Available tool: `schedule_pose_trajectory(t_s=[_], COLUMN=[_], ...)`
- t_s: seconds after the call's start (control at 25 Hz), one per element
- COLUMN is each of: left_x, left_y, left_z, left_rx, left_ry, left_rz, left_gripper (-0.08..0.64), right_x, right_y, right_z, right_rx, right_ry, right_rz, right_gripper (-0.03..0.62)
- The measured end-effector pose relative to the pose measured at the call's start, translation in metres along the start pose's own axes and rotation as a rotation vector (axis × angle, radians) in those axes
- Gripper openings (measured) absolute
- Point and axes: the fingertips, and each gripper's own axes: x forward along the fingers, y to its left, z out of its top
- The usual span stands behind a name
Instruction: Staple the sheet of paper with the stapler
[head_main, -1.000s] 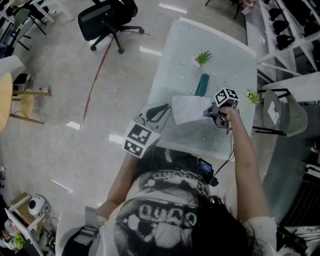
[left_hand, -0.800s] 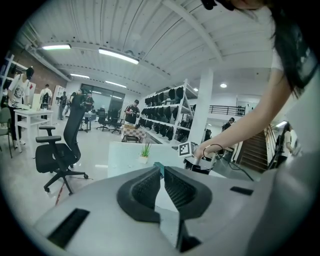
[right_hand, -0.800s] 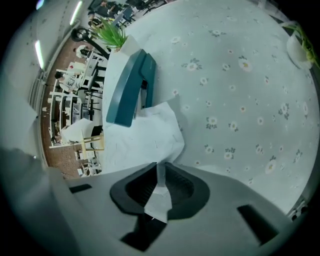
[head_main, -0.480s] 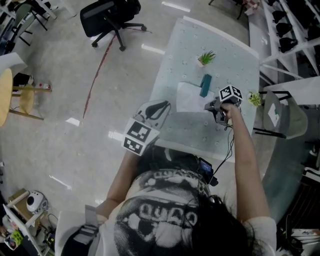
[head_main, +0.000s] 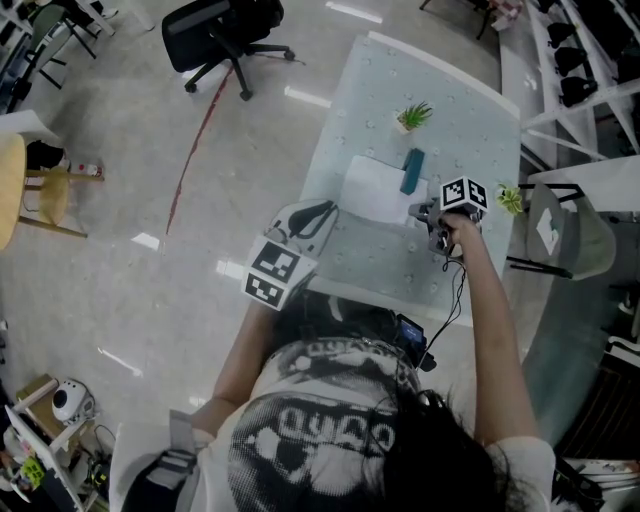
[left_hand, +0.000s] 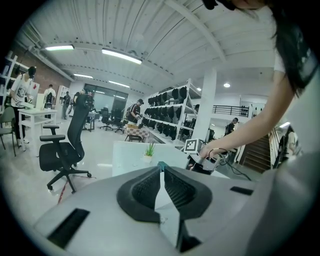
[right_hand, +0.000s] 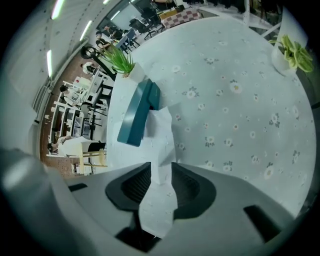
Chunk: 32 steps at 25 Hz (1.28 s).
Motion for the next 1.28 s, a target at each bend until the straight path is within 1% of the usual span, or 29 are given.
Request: schedule_pose_trajectory(t_s=[0.12, 0.28, 0.4, 0.56, 0.68, 0.76, 0.92, 1.0, 1.16, 1.28], left_x=[0.001, 0.003, 0.005, 0.009, 0.012, 0.014, 0.015, 0.014, 0.014, 0.016], left_y=[-0.002, -0.002, -0.005, -0.012, -0.016, -0.020, -0.026, -0.027, -0.023, -0.025], left_z=[0.000, -0.002, -0.002, -0.002, 0.001, 0.001, -0.001, -0.003, -0.008, -0.011], left_rx=[0.003, 0.005, 0.006, 0.014, 0.023, 0.028, 0.030, 0.023, 0.004, -0.002], left_ry=[-0.002, 0.004, 0.009, 0.012, 0.013, 0.015, 0.021, 0.022, 0.031, 0.041], left_rz=[-0.001, -0.001, -0.004, -0.016, -0.029, -0.037, -0.038, -0.033, -0.010, 0.005], left_gripper=[0.023, 0.023, 0.023, 0.023, 0.023, 0.023, 0.023, 0.023, 0.023, 0.023], right_x=[-0.006, -0.023, -0.042, -0.057, -0.055, -0.046, -0.023, -0.018, -0.013, -0.005], right_y=[-0.003, 0.004, 0.017, 0.036, 0.054, 0.064, 0.063, 0.062, 0.065, 0.059], right_z=[-0.004, -0.003, 0.010, 0.032, 0.046, 0.050, 0.051, 0.052, 0.053, 0.049], right_rx=[-0.051, -0.192, -0.310, -0.451, -0.558, -0.647, -0.786, -0.824, -0.871, -0.914], right_ry=[-0.030, -0.108, -0.212, -0.332, -0.364, -0.337, -0.204, -0.140, -0.030, 0.048], right_rz=[-0.005, 0.001, 0.009, -0.011, -0.022, -0.034, -0.118, -0.139, -0.131, -0.155], right_gripper=[0.140, 0.136, 0.085, 0.009, 0.002, 0.002, 0.002, 0.003, 0.003, 0.005])
